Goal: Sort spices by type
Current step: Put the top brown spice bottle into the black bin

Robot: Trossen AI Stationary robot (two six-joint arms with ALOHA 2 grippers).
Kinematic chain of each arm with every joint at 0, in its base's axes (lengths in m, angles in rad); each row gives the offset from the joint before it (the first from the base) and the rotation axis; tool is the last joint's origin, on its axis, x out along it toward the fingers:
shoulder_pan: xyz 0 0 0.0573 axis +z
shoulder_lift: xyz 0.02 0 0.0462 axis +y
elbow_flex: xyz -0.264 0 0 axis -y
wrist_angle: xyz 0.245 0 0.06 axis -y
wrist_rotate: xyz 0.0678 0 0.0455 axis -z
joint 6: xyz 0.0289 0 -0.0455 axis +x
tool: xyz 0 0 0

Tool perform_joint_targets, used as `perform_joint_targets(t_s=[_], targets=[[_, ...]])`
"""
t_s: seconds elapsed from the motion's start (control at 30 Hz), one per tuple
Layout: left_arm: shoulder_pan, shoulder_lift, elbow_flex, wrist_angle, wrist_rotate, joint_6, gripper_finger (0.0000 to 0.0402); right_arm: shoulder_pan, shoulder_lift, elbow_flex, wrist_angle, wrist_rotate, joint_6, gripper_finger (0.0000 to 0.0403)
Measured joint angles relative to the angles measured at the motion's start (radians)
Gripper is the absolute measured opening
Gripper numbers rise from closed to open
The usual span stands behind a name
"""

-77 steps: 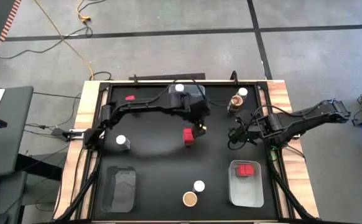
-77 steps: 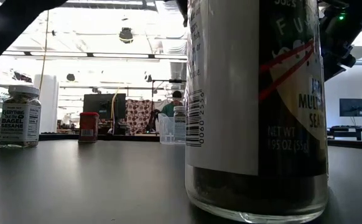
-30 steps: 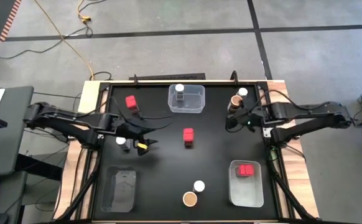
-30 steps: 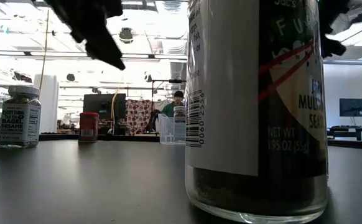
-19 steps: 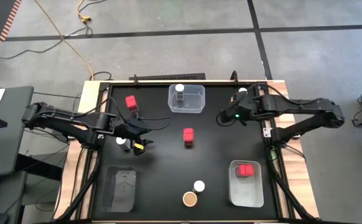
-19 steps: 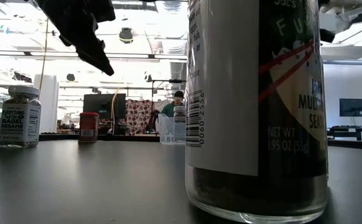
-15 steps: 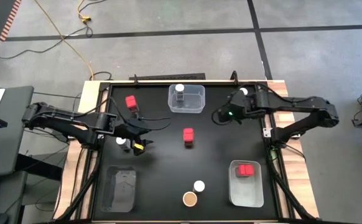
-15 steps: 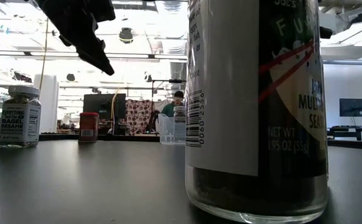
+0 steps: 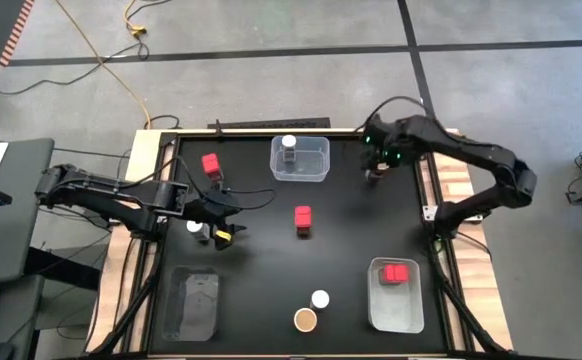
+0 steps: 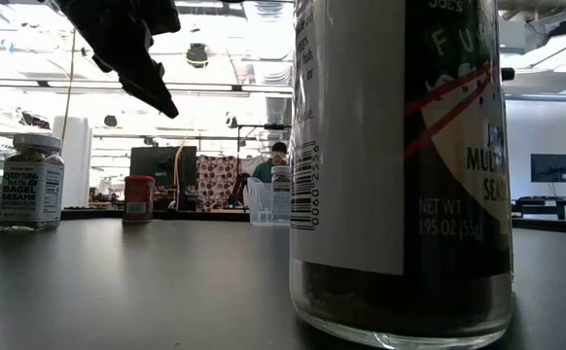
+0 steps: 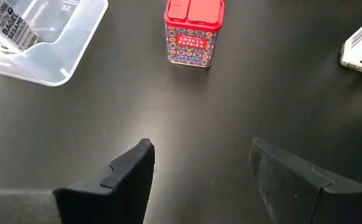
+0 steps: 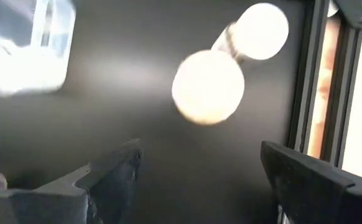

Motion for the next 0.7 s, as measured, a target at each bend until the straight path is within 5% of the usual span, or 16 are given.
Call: perform_joint_targets(t_s=[0.3,0.7], targets=[[0.000,0.000,0.000,0.000,0.000,-0.003,0.0251,-0.190,0.002,-0.097,0.146,-0.128,-0.171,0.0358],[0.000,0.000,0.001,0.000,-0.034,0.003,0.0251,-0.248,0.002,-0.206,0.257,-0.179,-0.178,0.0358]])
